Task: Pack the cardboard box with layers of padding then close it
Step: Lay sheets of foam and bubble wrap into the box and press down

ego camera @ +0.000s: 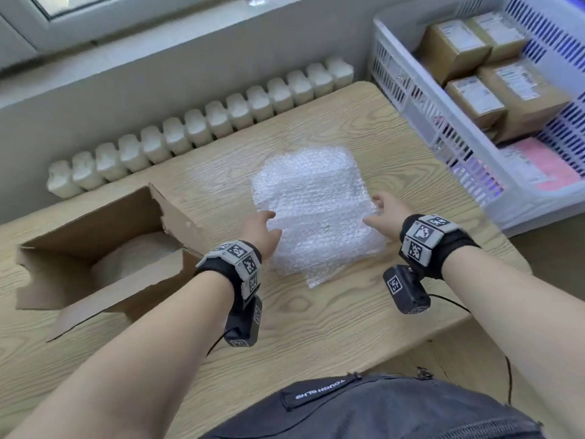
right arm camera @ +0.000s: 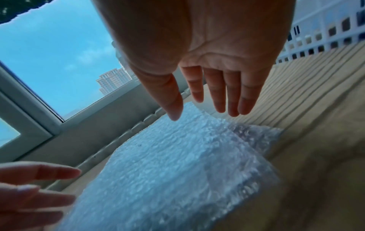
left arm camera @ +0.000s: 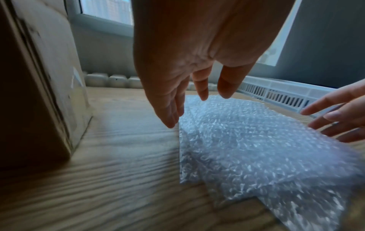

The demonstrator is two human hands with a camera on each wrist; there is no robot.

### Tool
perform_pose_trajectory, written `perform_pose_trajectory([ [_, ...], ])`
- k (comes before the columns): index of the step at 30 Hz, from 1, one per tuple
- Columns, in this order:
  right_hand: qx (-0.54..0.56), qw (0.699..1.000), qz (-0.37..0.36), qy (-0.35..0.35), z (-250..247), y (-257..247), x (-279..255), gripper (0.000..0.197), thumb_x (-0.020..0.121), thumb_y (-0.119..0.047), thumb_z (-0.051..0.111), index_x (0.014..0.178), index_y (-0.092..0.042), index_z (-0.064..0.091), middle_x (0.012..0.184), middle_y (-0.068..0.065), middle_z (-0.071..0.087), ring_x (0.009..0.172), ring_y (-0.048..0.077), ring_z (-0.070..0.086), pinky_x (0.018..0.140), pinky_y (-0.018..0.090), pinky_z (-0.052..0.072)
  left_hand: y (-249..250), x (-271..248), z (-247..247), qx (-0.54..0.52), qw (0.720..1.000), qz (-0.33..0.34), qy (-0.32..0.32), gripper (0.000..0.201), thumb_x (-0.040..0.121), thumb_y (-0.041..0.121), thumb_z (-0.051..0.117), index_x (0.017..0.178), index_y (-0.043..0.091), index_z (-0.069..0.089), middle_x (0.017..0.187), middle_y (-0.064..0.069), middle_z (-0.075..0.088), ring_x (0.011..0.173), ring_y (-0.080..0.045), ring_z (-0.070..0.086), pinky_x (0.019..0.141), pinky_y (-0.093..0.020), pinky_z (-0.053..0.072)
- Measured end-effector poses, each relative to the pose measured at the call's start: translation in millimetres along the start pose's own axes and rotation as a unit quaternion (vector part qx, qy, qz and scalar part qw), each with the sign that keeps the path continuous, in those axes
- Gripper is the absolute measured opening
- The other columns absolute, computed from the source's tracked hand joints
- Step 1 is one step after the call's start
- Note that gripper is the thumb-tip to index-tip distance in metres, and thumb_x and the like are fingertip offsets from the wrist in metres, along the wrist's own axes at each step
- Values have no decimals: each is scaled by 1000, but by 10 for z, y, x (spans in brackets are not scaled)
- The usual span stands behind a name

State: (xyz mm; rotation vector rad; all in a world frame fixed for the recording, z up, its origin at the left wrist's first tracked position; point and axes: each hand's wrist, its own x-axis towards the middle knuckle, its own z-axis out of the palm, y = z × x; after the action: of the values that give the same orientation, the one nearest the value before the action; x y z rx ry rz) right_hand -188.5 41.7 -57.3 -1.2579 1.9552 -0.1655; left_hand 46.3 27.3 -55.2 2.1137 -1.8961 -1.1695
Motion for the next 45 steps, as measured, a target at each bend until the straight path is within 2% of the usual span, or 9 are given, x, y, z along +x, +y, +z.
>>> perform_pose_trajectory([
  [12, 133, 987, -56, 72, -196, -84, 400, 34, 86, 0, 50, 111, -19, 62, 76, -3, 55, 61, 15, 52, 52, 25, 45, 39, 257, 24, -121, 985, -14, 122, 45, 93, 12, 52, 134, 29, 48, 83, 0, 56, 60, -13, 48, 52, -21, 39],
  [16, 184, 982, -32, -1, -272, -143, 399, 42, 86, -11, 61, 126, -13, 52, 102, 6, 58, 94, 26, 62, 90, 42, 55, 88, 238, -91, -178, 974, -22, 136, 35, 90, 11, 56, 123, 23, 61, 80, 5, 58, 63, -6, 52, 56, -16, 41],
  [21, 245, 966, 10, -83, -152, -182, 316, 63, 85, -5, 65, 140, -7, 35, 135, 23, 44, 118, 35, 54, 94, 41, 52, 271, 128, -211, -261, 956, 2, 135, 22, 91, 2, 55, 103, 18, 63, 71, 7, 53, 70, 4, 61, 56, -11, 46],
  [25, 277, 956, -16, -96, -127, -224, 270, 67, 89, -6, 59, 146, -17, 27, 126, 23, 49, 90, 28, 59, 74, 33, 54, 434, 17, -365, -317, 939, 26, 134, 21, 85, 1, 62, 86, 22, 60, 83, -5, 58, 90, -18, 62, 84, -35, 51],
  [27, 321, 942, -50, -81, -149, -255, 250, 66, 88, 2, 57, 144, -20, 30, 97, 15, 56, 67, 18, 52, 58, 27, 49, 495, -37, -449, -328, 934, 38, 137, 19, 83, 5, 66, 85, 22, 60, 77, -1, 55, 82, -18, 57, 82, -35, 50],
  [33, 329, 934, -134, 37, -355, -401, 194, 44, 86, 4, 58, 128, -8, 53, 76, 0, 53, 68, 13, 56, 68, 26, 51, 488, -128, -653, -324, 925, 49, 191, 21, 81, 6, 70, 80, 24, 59, 70, 4, 50, 73, -12, 53, 84, -31, 51],
  [38, 324, 932, -160, 33, -373, -550, 72, 78, 80, -1, 67, 146, -15, 27, 136, 11, 48, 110, 23, 53, 96, 38, 48, 523, -208, -775, -425, 890, 48, 160, 19, 91, -7, 49, 90, 11, 54, 83, -1, 51, 101, -20, 64, 89, -31, 54],
  [40, 329, 926, -179, 48, -348, -579, 33, 79, 81, 1, 66, 147, -16, 26, 145, 7, 42, 122, 23, 46, 98, 32, 42, 542, -231, -808, -440, 883, 48, 159, 20, 94, -9, 41, 95, 7, 54, 85, -1, 54, 102, -19, 64, 85, -29, 55],
  [45, 447, 887, -113, -2, -279, -625, -52, 66, 81, 5, 64, 136, -18, 38, 113, 14, 48, 102, 25, 52, 77, 33, 52, 499, -275, -864, -366, 908, 57, 194, 27, 94, -4, 40, 113, 6, 56, 80, 5, 54, 75, 1, 62, 51, -11, 48],
])
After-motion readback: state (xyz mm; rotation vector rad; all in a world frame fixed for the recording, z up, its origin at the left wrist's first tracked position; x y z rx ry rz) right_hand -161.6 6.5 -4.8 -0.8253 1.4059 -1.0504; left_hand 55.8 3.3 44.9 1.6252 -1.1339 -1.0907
